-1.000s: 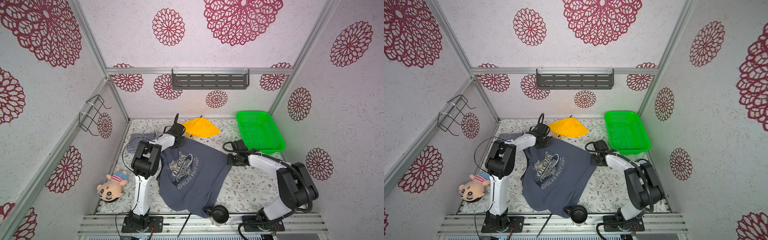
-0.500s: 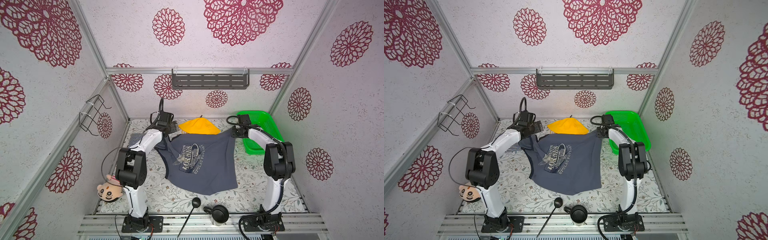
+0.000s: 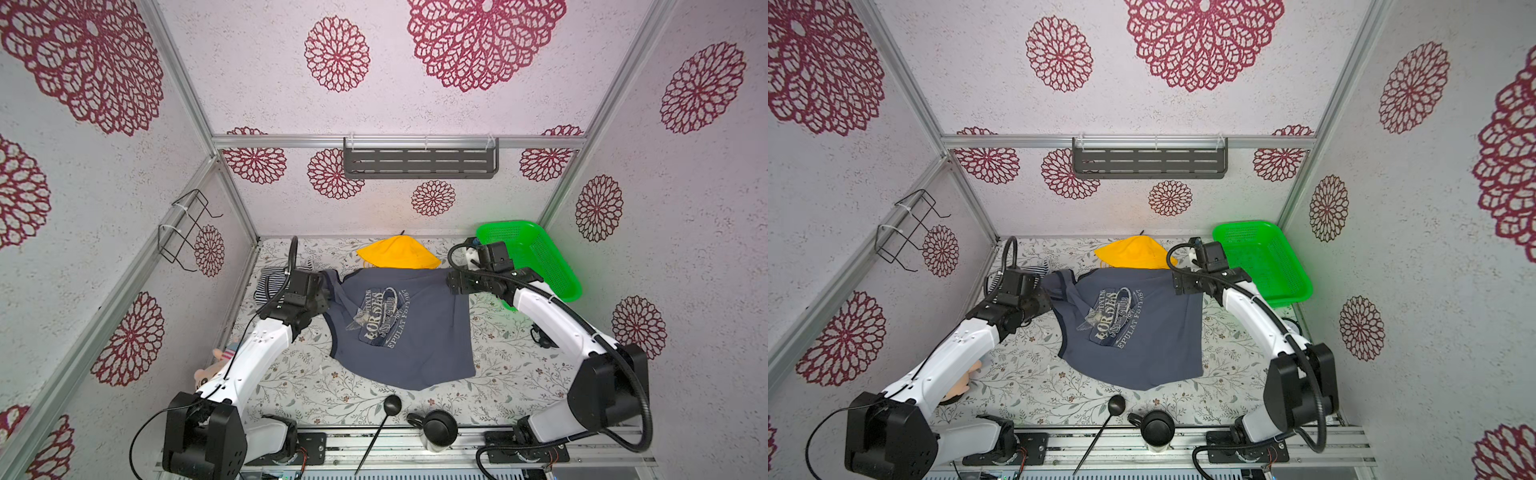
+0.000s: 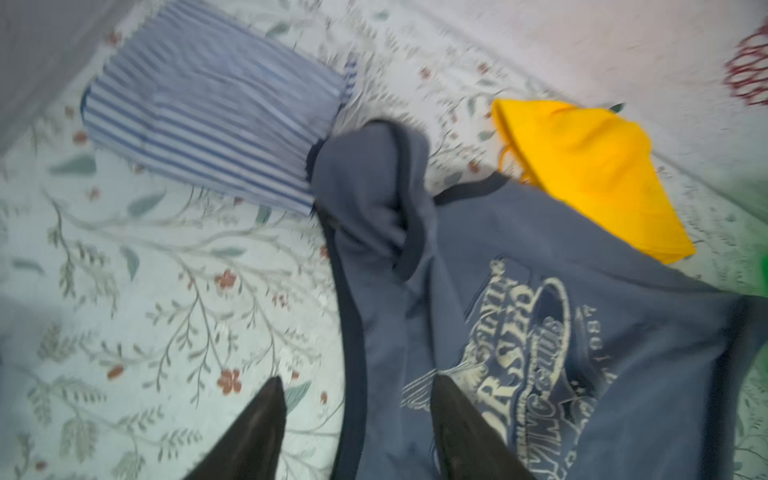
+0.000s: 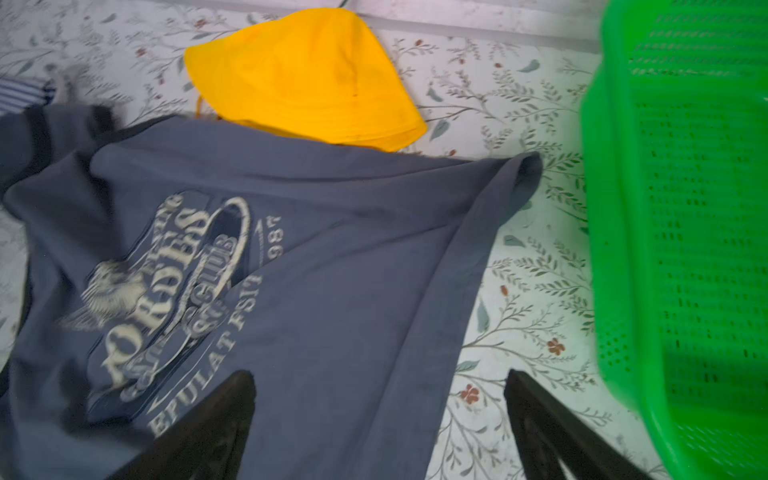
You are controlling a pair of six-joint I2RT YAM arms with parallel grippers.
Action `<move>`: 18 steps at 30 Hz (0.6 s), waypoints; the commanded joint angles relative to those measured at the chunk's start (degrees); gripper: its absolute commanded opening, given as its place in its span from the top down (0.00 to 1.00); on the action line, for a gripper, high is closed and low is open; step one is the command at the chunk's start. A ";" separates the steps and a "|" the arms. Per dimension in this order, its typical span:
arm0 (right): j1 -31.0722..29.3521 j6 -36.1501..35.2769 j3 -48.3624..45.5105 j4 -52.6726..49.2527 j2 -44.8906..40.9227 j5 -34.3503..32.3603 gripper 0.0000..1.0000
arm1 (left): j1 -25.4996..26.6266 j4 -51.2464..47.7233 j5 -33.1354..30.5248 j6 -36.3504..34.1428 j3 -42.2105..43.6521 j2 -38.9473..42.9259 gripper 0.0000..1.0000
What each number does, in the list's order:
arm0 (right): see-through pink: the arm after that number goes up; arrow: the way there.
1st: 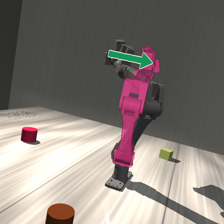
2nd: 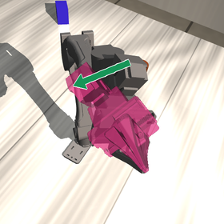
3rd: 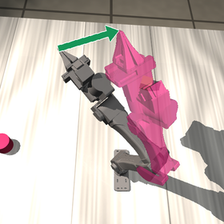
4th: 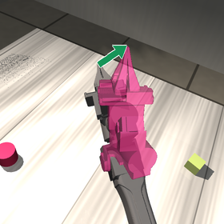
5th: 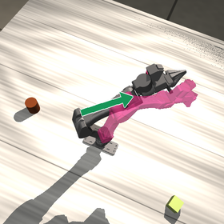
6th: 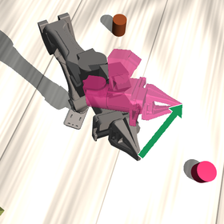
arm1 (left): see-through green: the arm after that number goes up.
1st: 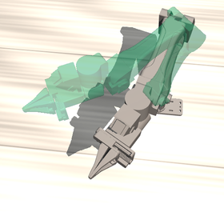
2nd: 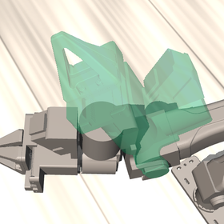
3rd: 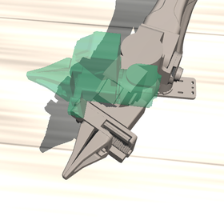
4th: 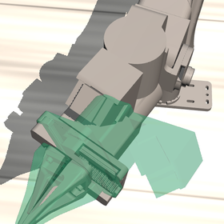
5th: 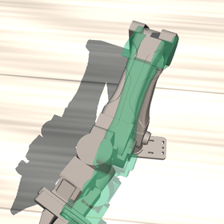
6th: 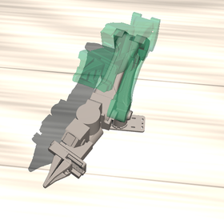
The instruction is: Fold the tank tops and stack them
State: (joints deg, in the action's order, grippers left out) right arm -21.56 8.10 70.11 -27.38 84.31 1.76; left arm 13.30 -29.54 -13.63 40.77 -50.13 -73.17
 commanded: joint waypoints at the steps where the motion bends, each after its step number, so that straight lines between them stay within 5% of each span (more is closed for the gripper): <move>1: -2.96 4.42 -4.38 -1.79 -0.74 2.75 0.10 | -1.58 2.29 0.63 3.18 1.00 -2.01 0.47; 6: -4.50 9.80 -13.18 1.77 -3.91 4.69 0.21 | -5.49 10.24 3.46 3.90 0.66 -9.77 0.28; 13: -4.54 11.34 -18.33 1.89 -8.02 3.59 0.23 | -6.71 13.98 2.75 2.91 -3.68 -20.90 0.54; 18: -4.52 11.50 -18.20 2.43 -7.38 3.83 0.23 | -6.71 16.31 4.56 3.32 -5.89 -24.75 0.42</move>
State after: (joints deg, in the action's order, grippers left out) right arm -26.13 18.20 50.87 -25.61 77.49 5.37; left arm 6.72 -16.84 -10.28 43.55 -54.02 -96.55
